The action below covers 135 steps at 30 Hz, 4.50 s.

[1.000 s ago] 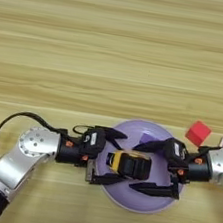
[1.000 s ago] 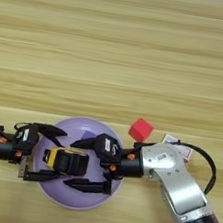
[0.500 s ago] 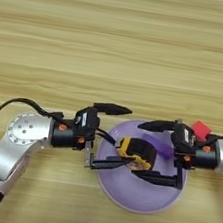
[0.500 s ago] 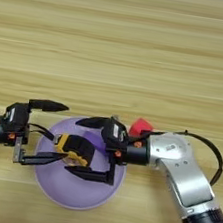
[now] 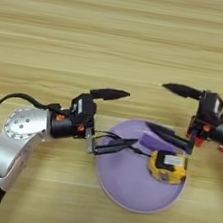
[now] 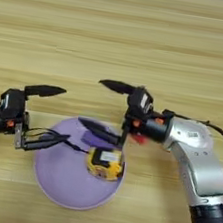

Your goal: Move the objects on the table

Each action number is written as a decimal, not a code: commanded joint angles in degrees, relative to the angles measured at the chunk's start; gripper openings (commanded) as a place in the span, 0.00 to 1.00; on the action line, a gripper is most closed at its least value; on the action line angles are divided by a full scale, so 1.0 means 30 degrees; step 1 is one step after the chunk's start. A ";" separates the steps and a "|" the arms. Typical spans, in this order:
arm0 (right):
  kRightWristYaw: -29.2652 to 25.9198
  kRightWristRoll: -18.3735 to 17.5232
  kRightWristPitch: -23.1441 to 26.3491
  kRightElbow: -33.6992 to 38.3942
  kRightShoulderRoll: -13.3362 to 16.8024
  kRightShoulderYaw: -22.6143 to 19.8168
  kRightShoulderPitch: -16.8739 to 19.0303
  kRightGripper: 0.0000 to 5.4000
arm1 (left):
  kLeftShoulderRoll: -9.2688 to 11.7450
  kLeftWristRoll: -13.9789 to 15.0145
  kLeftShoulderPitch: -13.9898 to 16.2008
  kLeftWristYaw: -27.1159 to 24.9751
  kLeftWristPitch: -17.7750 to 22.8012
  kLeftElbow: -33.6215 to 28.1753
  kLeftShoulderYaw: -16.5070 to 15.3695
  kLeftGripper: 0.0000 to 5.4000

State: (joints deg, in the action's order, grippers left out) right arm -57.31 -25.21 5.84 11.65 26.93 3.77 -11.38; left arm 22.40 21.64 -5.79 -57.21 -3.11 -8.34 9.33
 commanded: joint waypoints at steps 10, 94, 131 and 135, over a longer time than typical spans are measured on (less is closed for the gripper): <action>0.3544 -0.0094 -0.1339 0.0194 -0.1408 -0.2468 0.0160 1.00 | -0.2384 -0.1695 -0.1930 0.5788 -0.2220 0.2718 -0.2515 1.00; 0.0420 0.5083 -0.2918 -1.0478 0.1643 -0.0278 0.0062 0.67 | -0.4700 -0.4698 -0.2232 1.5013 -0.7666 1.0688 -0.5813 1.00; 0.1628 0.3895 -0.1164 -0.9549 0.0429 -0.1095 -0.1738 0.43 | -0.4823 -0.4676 -0.2164 1.4894 -0.7963 1.0863 -0.5827 1.00; 0.2590 0.4630 -0.1101 -1.1339 -0.0382 -0.0631 -0.3064 0.43 | -0.4860 -0.4709 -0.2117 1.4931 -0.7999 1.0803 -0.5810 1.00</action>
State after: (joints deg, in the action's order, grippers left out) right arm -51.03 -12.81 2.19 -19.67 26.81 1.10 -17.77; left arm 7.83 7.51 -12.29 -12.48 -27.31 24.15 -8.21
